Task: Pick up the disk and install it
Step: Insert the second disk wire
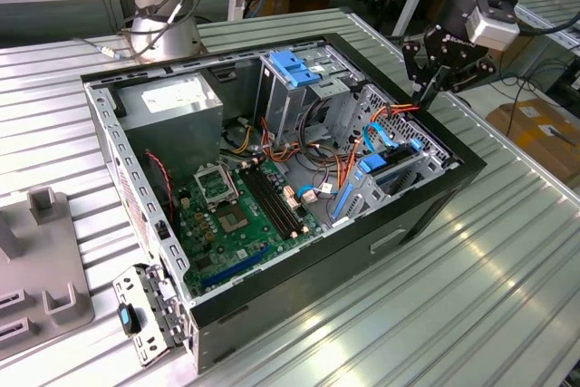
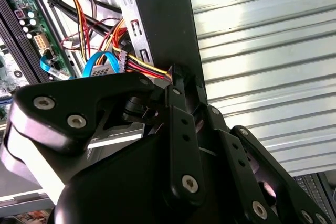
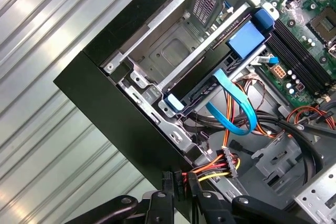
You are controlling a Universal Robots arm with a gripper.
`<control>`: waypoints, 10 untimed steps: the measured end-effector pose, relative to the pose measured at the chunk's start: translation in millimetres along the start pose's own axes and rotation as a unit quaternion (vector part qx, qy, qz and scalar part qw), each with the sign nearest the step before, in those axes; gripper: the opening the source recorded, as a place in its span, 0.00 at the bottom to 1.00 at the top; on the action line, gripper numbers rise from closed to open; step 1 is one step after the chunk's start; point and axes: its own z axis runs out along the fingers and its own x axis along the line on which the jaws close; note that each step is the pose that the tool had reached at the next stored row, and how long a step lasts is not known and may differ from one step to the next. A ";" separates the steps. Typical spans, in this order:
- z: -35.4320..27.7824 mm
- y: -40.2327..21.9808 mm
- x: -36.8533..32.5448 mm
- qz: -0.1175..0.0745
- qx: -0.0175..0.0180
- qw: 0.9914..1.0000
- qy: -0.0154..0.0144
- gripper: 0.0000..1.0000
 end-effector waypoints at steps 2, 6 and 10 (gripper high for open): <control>-0.1 0.0 0.0 0.000 0.000 1.000 0.000 0.25; -0.1 0.0 0.0 -0.005 0.000 1.000 0.000 0.25; -0.1 0.0 0.0 -0.006 0.000 1.000 0.000 0.25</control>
